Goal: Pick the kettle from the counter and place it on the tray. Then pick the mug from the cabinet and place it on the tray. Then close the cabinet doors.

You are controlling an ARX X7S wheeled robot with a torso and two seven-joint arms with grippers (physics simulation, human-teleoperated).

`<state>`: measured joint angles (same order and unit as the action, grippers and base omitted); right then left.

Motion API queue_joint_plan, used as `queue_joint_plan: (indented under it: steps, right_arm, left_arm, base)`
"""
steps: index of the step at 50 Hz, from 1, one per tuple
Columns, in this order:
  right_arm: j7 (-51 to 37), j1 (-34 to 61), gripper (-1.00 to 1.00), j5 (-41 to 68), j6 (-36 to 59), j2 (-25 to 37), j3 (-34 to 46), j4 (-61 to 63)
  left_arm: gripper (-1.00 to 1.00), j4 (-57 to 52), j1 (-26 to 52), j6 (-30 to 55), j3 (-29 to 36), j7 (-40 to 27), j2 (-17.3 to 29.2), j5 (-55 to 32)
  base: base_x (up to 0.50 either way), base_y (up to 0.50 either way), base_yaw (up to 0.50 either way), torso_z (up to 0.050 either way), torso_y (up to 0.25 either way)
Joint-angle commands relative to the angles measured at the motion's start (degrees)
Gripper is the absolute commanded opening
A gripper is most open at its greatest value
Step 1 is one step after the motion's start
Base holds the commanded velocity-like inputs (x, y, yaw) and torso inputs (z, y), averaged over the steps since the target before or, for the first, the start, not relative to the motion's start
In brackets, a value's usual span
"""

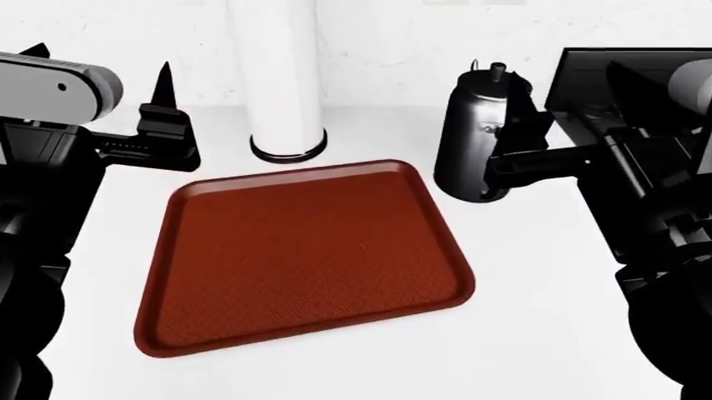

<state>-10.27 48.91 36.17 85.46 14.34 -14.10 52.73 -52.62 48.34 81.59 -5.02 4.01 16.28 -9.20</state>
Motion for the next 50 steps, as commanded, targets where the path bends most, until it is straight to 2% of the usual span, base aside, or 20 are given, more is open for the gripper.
queue_joint_plan:
  steps: [1,7,12,20,30,45,48,50]
  right_arm:
    - [-1.1,-0.3,1.0,0.8,-0.5,0.3,-0.1,-0.3]
    - [-2.7,1.0,1.0,1.6,2.0,0.0,-0.8,-0.2]
    - [-4.6,1.8,1.0,4.6,4.3,-1.2,-4.3,-0.5]
    - [-8.6,1.9,1.0,11.5,3.7,0.2,-6.0,-1.0]
    - [-9.5,0.8,1.0,12.7,1.3,1.0,-5.2,-1.7]
    - [-11.0,0.1,1.0,13.3,-0.7,2.0,-3.6,-2.8]
    - [-13.0,2.3,1.0,17.8,4.2,1.9,-7.2,-1.9]
    - [-19.8,3.1,1.0,24.2,4.4,3.7,-7.1,-4.2]
  left_arm:
    - [1.0,-0.2,0.1,0.2,0.3,-0.2,0.3,-0.3]
    - [1.0,0.0,0.4,0.3,0.4,-0.4,0.4,-0.4]
    - [1.0,-0.2,0.2,0.4,0.5,-0.5,0.4,-0.5]
    - [1.0,-0.8,0.0,0.3,0.3,-0.3,0.6,-1.0]
    - [1.0,-0.6,0.1,0.3,0.5,-0.8,0.8,-1.0]
    - [1.0,-2.3,-0.2,0.9,-0.3,-0.3,1.2,-1.9]
    - [1.0,-2.5,-0.4,1.1,-0.7,-0.3,1.2,-2.1]
    - [1.0,-2.3,-0.6,0.7,-0.5,-0.4,1.3,-2.0]
  base:
    - [0.2,0.0,0.0,0.05,0.0]
    - [0.06,0.0,0.0,0.05,0.0]
    - [0.0,0.0,0.0,0.05,0.0]
    - [0.02,0.0,0.0,0.05,0.0]
    - [0.13,0.0,0.0,0.049,0.0]
    - [0.17,0.0,0.0,0.0,0.0]
    - [0.17,0.0,0.0,0.0,0.0]
    - [0.03,0.0,0.0,0.0,0.0]
